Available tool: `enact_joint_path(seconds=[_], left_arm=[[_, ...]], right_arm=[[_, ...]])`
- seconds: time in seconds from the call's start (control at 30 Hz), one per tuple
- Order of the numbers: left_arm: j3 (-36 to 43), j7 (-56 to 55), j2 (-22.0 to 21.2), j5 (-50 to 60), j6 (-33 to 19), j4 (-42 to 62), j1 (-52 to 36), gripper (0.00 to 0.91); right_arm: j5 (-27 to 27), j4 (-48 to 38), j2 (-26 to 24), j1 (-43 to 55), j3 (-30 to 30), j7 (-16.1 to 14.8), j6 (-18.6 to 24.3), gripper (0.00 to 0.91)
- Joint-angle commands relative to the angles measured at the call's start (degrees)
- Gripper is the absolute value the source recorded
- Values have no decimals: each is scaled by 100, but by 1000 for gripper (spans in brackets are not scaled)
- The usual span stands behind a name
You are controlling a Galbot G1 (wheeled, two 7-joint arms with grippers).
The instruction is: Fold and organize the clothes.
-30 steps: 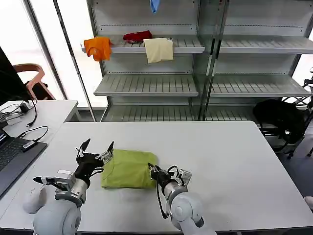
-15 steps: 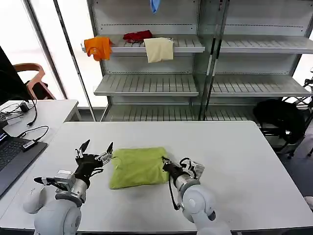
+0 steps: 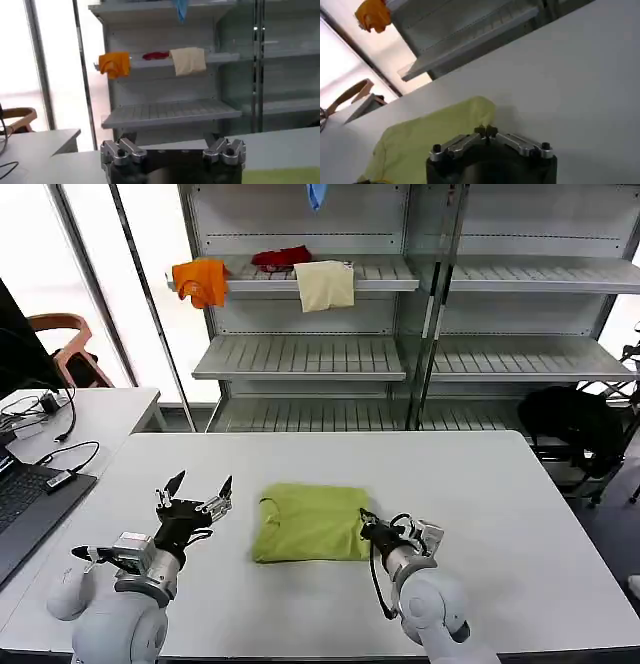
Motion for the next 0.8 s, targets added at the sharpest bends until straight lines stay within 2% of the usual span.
enact_joint_path(seconds=[0.03, 0.1, 0.2, 0.27, 0.3, 0.33, 0.4, 0.5, 0.53, 0.6, 0.67, 0.77, 0.8], left_arm=[[2, 1, 1, -5, 8, -6, 0, 907], [-3, 1, 6, -7, 10, -28, 2, 907], [-21, 4, 15, -16, 14, -57, 19, 907], [-39, 10, 21, -71, 7, -72, 31, 907], [-50, 12, 21, -97, -12, -72, 32, 907], [-67, 12, 22, -168, -39, -72, 35, 907], [-87, 11, 21, -226, -79, -64, 33, 907], [-145, 12, 30, -377, -156, -13, 30, 907], [-182, 18, 46, -446, -206, 28, 30, 907], [-274, 60, 79, -501, -334, 102, 32, 907], [-433, 93, 144, -686, -424, 239, 18, 907], [-629, 97, 254, -1203, -435, 460, -29, 907], [-682, 110, 283, -1332, -454, 531, -42, 907]], right_arm=[[-362, 84, -195, -89, 116, -386, 14, 907], [-447, 132, -212, -102, 133, -551, 18, 907], [-963, 285, -281, -164, 158, -885, 31, 907], [-1998, 409, -327, -252, 243, -1322, 44, 907], [-2247, 452, -314, -284, 285, -1428, 45, 907], [-2973, 506, -263, -342, 420, -1732, 50, 907], [-3792, 515, -161, -377, 664, -2152, 60, 907], [-4420, 410, -426, -346, 936, -2344, 270, 907], [-4789, 331, -530, -347, 1139, -2441, 417, 907], [-5146, 147, -777, -353, 1332, -2471, 738, 907], [-5274, -56, -1014, -368, 1579, -2549, 996, 907], [-5169, -362, -1307, -380, 1856, -2592, 1363, 907], [-4953, -469, -1370, -386, 1929, -2598, 1474, 907]])
